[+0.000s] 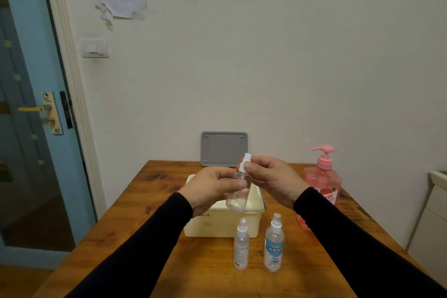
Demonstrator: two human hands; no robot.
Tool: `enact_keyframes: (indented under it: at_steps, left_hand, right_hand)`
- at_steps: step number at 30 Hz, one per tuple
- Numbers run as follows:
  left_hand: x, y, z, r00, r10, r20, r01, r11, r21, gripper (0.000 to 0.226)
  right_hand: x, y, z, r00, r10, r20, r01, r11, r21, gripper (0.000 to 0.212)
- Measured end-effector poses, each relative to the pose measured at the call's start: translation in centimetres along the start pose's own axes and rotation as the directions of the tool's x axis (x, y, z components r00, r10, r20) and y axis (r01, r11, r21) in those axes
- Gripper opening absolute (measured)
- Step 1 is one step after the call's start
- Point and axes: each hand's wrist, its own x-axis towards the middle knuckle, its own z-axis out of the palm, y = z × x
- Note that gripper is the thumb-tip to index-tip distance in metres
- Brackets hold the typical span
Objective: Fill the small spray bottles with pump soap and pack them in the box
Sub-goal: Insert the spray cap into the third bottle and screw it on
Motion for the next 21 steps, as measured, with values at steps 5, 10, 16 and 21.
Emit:
enact_keyframes:
  at_steps: [5, 10, 16, 21]
  left_hand:
    - [0.17, 0.39, -0.19, 0.99, -0.031, 0.136, 0.049, 0.991, -0.126, 0.03]
    - [0.15, 0.55, -0.31, 0.984, -0.054, 0.17, 0.08, 0.985, -0.155, 0.033]
    - [0.24, 0.58, 0.04, 0.992, -0.041, 0.119, 0.056, 0.991, -0.122, 0.033]
    - [0.41, 0.08, 0.25, 1.0, 0.008, 0.025, -0.007, 0.999, -0.035, 0.034]
  right_hand:
    - [0.29, -0.86, -0.35, 0.992, 0.027, 0.121, -0.036, 0.996, 0.078, 0.036]
    - [0.27, -0.91, -0.33, 0.992, 0.027, 0.121, -0.029, 0.999, 0.018, 0.033]
    - [0.31, -0.7, -0.08, 0.998, 0.014, 0.068, -0.012, 1.0, -0.024, 0.041]
    - [0.36, -0.49, 0.33, 1.0, -0.02, 0.003, 0.02, 0.987, -0.16, 0.035]
